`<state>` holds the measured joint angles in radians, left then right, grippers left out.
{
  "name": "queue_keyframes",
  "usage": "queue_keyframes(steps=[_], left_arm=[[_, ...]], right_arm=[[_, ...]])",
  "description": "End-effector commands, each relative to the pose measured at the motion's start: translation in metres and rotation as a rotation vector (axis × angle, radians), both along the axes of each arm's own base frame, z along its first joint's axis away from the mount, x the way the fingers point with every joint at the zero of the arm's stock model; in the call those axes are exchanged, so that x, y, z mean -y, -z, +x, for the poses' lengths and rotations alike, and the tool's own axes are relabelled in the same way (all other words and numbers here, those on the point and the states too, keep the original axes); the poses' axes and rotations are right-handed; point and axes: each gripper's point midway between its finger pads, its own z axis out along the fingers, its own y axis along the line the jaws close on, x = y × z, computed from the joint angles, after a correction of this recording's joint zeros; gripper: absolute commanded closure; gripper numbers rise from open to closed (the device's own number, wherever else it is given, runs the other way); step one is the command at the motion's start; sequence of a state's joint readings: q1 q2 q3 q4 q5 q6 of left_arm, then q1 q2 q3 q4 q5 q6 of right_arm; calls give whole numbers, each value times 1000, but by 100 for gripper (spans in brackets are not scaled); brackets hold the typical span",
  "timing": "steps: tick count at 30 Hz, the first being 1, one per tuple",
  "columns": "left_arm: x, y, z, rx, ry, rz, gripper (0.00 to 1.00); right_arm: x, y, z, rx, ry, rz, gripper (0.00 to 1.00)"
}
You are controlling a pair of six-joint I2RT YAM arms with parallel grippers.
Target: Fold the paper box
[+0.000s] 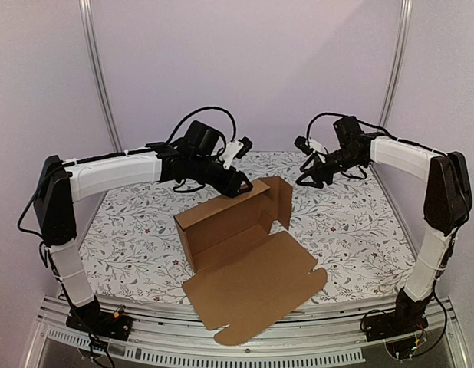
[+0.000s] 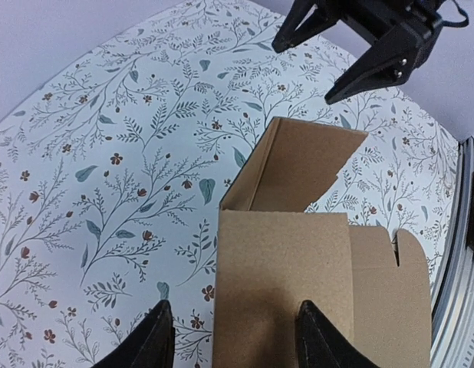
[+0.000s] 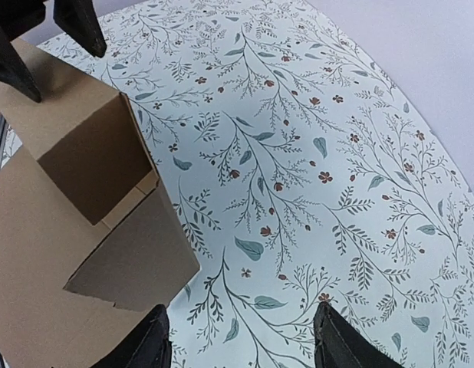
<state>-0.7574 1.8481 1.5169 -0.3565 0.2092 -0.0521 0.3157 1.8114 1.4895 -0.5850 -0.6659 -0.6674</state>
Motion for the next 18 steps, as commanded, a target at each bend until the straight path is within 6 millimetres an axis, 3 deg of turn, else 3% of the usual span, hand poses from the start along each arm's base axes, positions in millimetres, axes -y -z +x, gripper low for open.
queue_keyframes(steps=[1,4,9,14,18], left_arm=[[-4,24,1,-16,-4,79,46],[-5,23,1,-11,-8,81,46],[-1,19,-3,-22,9,54,46],[4,20,-6,-43,21,15,47],[5,23,-7,-53,20,8,48]], right_arm=[[-21,46,2,-93,-32,-38,37],[-36,57,-17,-75,-119,-66,34],[-56,50,-42,-61,-207,-44,34],[-72,39,-45,-18,-224,-32,33],[-82,43,-42,-26,-211,-24,33]])
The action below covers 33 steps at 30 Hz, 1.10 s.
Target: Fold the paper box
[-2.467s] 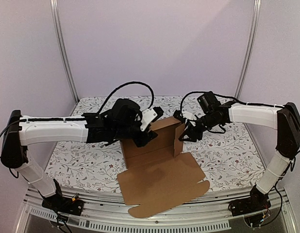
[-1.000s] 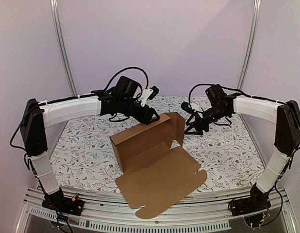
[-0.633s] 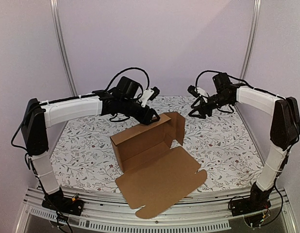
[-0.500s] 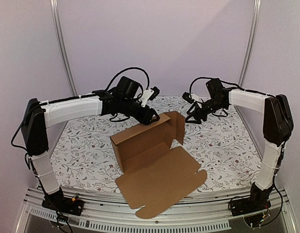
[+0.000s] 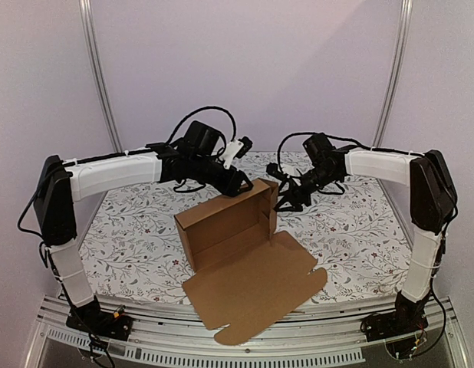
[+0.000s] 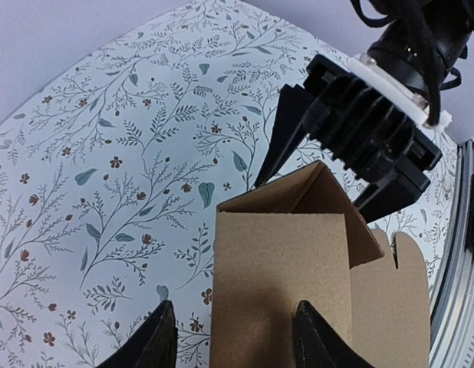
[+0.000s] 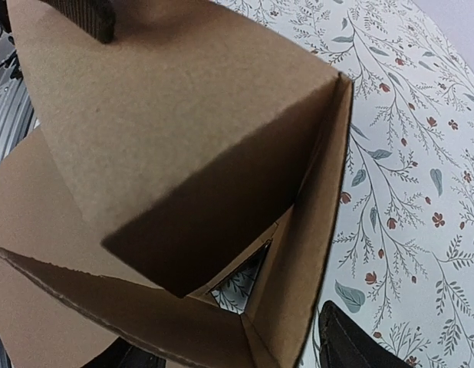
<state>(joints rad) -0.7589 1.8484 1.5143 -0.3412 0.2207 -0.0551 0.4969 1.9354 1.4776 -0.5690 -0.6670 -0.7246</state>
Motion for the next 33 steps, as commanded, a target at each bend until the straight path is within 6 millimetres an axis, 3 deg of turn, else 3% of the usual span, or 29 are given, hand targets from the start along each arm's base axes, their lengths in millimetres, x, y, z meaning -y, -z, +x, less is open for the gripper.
queue_keyframes(steps=[1,10,15,23,33], left_arm=[[2,26,-6,-58,12,22,49],[0,27,-8,-79,9,-5,50],[-1,22,-7,-91,8,-36,50],[-5,18,-6,-135,9,-98,50],[-21,18,-4,-280,18,-312,49]], right_arm=[[-13,-13,5,34,10,46,33],[-32,-6,13,50,110,142,35],[-42,6,15,46,148,152,42],[-54,-3,25,19,186,249,48],[-62,-3,28,26,174,268,53]])
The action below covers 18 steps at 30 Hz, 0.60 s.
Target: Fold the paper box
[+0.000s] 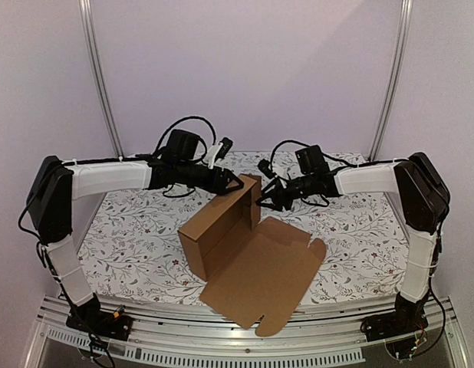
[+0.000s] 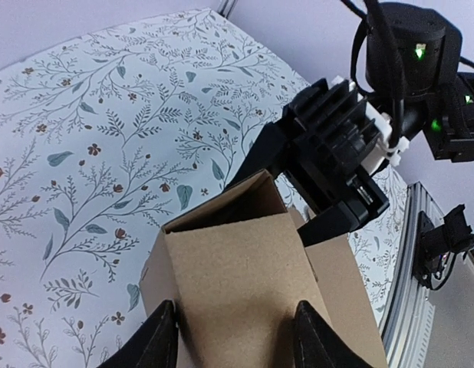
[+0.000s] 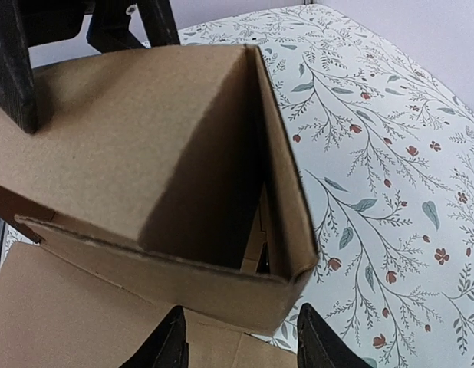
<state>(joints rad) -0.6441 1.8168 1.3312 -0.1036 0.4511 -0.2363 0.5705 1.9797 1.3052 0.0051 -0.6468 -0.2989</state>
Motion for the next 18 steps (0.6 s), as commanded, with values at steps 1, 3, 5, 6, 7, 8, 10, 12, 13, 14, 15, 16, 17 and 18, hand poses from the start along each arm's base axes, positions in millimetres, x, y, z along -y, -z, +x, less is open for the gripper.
queue_keyframes(steps=[1,3,5,6,7,8,10,12,13,14,15,16,17,18], left_arm=[[2,9,-14,-131,57,-107,49],[7,5,-11,-134,70,-148,48],[11,3,-10,-155,82,-176,47],[12,3,-8,-164,83,-185,47],[13,3,-6,-170,82,-191,46],[14,1,-4,-174,81,-197,46],[17,0,-1,-185,78,-205,46],[19,1,2,-196,73,-210,47],[20,1,3,-200,69,-210,47],[20,2,5,-202,63,-208,48],[19,4,7,-203,54,-202,48],[19,7,8,-208,47,-197,49],[19,9,9,-212,41,-195,49],[19,12,10,-219,39,-194,49]], right_arm=[[-12,-12,7,63,-18,38,53],[-16,-12,4,86,-37,32,53],[-20,-11,2,113,-57,26,53],[-21,-11,1,123,-63,25,52],[-23,-12,1,138,-73,25,52],[-25,-12,1,146,-80,27,52],[-27,-14,2,166,-90,34,51],[-28,-16,5,182,-86,45,51],[-29,-16,5,188,-86,54,51],[-30,-19,6,188,-79,68,51],[-31,-22,7,191,-77,83,51],[-32,-22,7,186,-76,95,52],[-33,-25,9,188,-72,111,52],[-34,-26,11,196,-65,125,53]])
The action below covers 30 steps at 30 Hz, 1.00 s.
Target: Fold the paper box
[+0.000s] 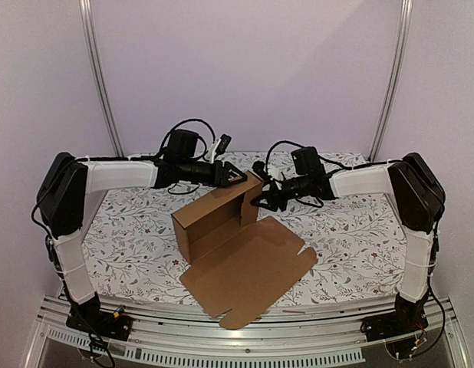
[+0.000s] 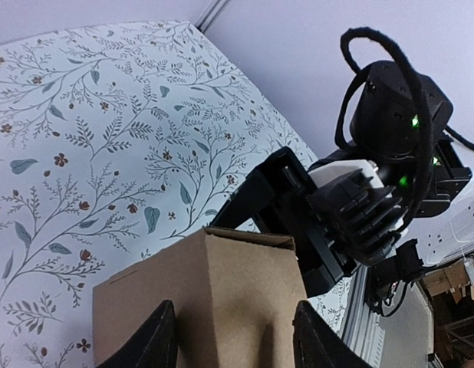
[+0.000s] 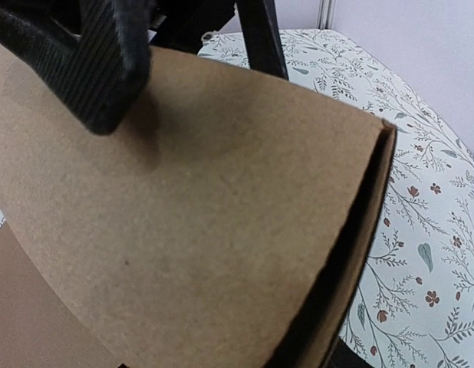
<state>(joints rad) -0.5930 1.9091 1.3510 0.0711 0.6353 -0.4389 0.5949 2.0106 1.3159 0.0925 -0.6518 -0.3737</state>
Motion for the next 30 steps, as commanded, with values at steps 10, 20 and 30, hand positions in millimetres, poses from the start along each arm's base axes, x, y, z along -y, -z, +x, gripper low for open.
queue_keyframes(steps=[10,20,30], left_arm=[[-3,30,14,-141,-61,-51,50],[-15,27,40,-241,-134,-207,50],[-26,21,52,-263,-206,-245,49]], right_arm=[[-19,-23,31,112,175,236,62],[-36,-22,27,158,171,266,81],[-38,-23,45,175,263,261,95]])
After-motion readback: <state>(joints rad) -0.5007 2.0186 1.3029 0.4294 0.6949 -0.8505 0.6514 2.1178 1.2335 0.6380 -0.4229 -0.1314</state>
